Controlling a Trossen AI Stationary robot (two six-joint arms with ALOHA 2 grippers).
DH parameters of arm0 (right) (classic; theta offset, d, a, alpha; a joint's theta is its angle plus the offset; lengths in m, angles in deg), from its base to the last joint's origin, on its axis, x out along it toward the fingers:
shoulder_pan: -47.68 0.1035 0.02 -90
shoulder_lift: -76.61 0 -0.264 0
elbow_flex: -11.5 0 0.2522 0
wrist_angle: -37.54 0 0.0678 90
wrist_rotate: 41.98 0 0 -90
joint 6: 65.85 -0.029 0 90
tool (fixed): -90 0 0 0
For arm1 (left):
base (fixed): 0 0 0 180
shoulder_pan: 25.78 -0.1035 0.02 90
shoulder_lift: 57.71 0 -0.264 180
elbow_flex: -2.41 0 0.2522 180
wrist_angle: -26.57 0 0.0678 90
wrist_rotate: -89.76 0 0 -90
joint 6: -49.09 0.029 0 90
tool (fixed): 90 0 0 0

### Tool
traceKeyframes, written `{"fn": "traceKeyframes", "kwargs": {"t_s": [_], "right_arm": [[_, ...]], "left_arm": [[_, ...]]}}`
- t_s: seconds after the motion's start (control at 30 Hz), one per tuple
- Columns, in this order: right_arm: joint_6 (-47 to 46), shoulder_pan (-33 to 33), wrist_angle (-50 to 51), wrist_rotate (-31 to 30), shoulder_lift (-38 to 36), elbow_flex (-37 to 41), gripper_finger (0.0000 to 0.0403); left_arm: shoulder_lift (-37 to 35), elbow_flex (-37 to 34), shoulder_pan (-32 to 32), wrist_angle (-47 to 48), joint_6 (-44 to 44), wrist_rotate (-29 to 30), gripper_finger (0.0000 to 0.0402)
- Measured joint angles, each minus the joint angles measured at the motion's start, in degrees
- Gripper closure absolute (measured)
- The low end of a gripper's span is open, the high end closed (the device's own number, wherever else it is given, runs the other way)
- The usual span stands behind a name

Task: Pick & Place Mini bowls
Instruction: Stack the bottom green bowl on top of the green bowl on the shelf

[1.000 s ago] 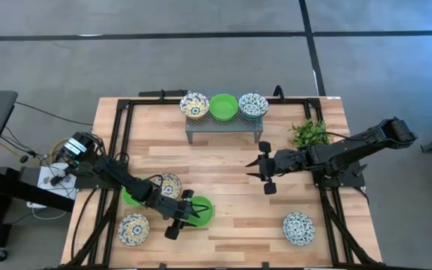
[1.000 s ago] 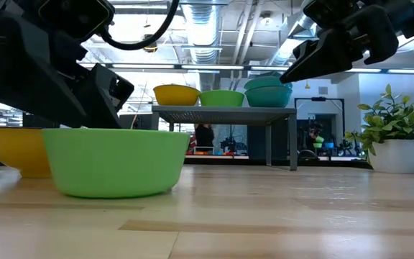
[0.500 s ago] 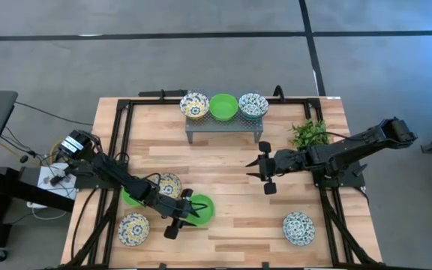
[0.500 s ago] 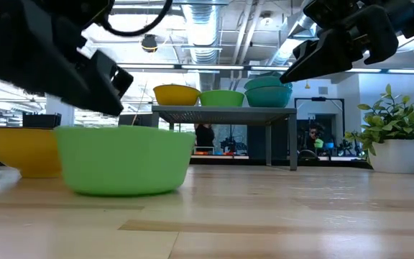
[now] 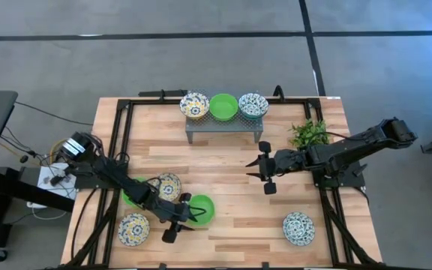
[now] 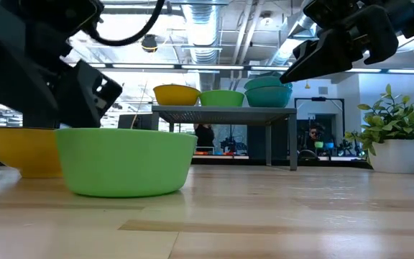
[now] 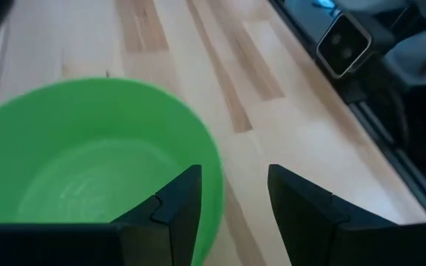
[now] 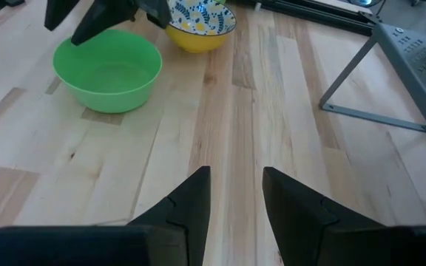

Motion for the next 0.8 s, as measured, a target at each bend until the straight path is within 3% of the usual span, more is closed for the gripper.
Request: {"fn": "traceKeyframes", "kwargs": {"t_s": [0.2, 0.67, 0.8], "right_arm": [[0.0, 0.0, 0.0, 0.0, 0.0, 0.0, 0.0282], [0.0, 0.0, 0.0, 0.0, 0.0, 0.0, 0.0282], [0.0, 0.0, 0.0, 0.0, 0.0, 0.0, 0.0282]], "left_arm": [[1.2, 0.0, -0.7, -0.2, 0.9, 0.5, 0.0255], [1.4, 0.0, -2.0, -0.3, 0.4, 0.8, 0.0382], [0.3, 0.0, -2.0, -0.7, 0.7, 1.1, 0.0389]]}}
